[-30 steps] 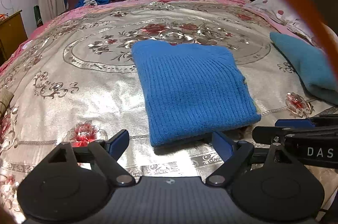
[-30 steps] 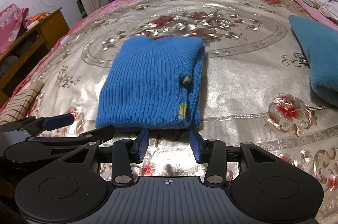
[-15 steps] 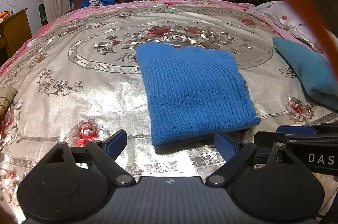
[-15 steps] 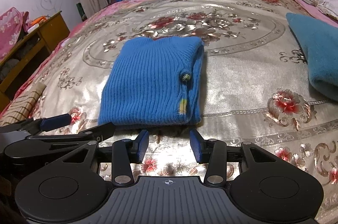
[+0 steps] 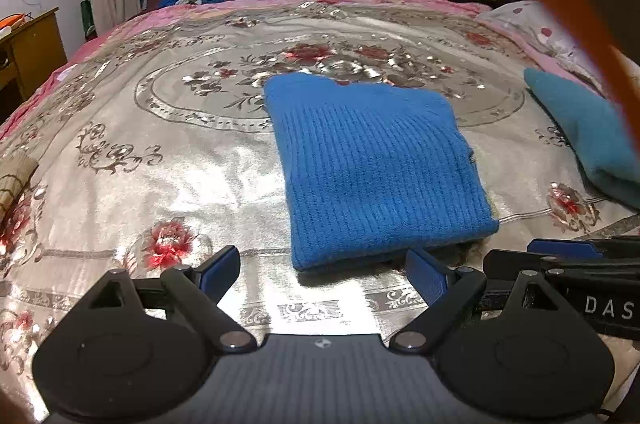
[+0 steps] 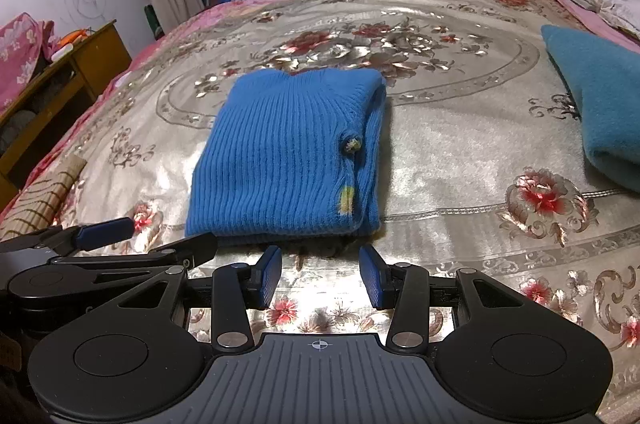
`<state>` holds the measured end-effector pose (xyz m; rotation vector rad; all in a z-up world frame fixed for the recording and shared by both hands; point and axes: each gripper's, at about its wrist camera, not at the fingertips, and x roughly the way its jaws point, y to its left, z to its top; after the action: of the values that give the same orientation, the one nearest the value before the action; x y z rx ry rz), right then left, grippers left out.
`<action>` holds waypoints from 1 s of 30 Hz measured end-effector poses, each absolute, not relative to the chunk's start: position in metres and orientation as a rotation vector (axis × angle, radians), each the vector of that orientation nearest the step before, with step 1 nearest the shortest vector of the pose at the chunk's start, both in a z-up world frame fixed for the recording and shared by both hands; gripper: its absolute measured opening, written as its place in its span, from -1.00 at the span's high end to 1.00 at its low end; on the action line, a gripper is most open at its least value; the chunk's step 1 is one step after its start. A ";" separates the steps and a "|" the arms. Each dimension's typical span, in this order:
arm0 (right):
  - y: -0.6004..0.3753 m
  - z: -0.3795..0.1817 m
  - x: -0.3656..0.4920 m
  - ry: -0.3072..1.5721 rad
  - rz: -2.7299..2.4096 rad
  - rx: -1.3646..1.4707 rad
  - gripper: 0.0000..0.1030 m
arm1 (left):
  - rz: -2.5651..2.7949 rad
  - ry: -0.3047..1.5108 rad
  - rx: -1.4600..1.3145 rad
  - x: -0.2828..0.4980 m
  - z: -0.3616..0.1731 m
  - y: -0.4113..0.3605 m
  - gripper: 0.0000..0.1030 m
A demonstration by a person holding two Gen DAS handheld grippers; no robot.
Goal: Fold small clothes
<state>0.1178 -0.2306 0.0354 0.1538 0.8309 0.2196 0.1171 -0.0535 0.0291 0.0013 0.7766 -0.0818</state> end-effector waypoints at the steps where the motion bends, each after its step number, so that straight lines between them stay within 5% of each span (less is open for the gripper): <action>1: -0.230 0.035 0.118 0.832 0.220 0.151 0.17 | -0.076 0.782 0.007 0.118 0.029 -0.054 -0.85; 30: -0.231 0.030 0.103 0.820 0.176 0.119 0.09 | -0.064 0.776 0.016 0.102 0.026 -0.054 -0.95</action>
<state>0.1034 -0.2306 0.0304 0.1185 0.8204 0.1762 0.1021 -0.0538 0.0264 0.0159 0.7764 -0.0637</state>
